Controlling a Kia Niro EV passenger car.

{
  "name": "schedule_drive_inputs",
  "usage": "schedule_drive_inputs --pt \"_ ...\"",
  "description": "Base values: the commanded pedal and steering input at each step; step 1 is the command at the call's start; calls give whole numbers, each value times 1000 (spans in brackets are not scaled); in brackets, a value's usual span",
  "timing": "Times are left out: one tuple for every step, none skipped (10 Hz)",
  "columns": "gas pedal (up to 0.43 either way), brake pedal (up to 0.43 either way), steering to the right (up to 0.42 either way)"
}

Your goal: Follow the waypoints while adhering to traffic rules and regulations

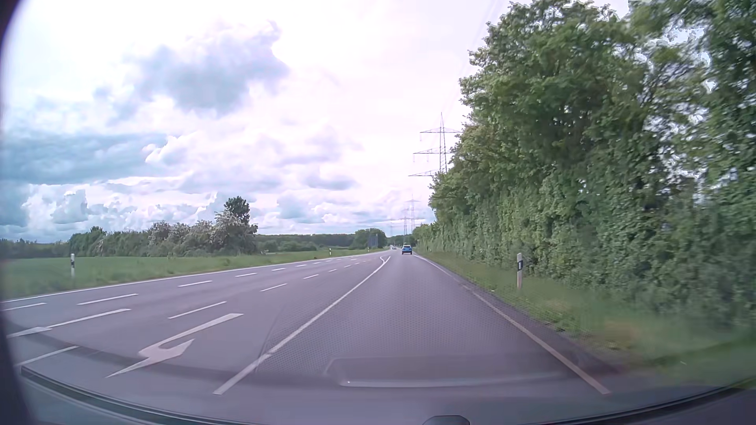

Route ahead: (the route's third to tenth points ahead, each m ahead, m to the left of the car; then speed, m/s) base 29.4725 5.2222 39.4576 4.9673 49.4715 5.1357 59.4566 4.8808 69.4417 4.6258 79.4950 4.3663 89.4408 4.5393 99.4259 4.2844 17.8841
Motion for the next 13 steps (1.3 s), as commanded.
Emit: schedule_drive_inputs --pt "260 0 -4" --pt "228 0 -4" --pt "220 0 -4" --pt "220 0 -4" --pt "209 0 -4" --pt "197 0 -4" --pt "197 0 -4" --pt "189 0 -4" --pt "189 0 -4" --pt "189 0 -4" --pt "189 0 -5" --pt "177 0 -4" --pt "177 0 -4"
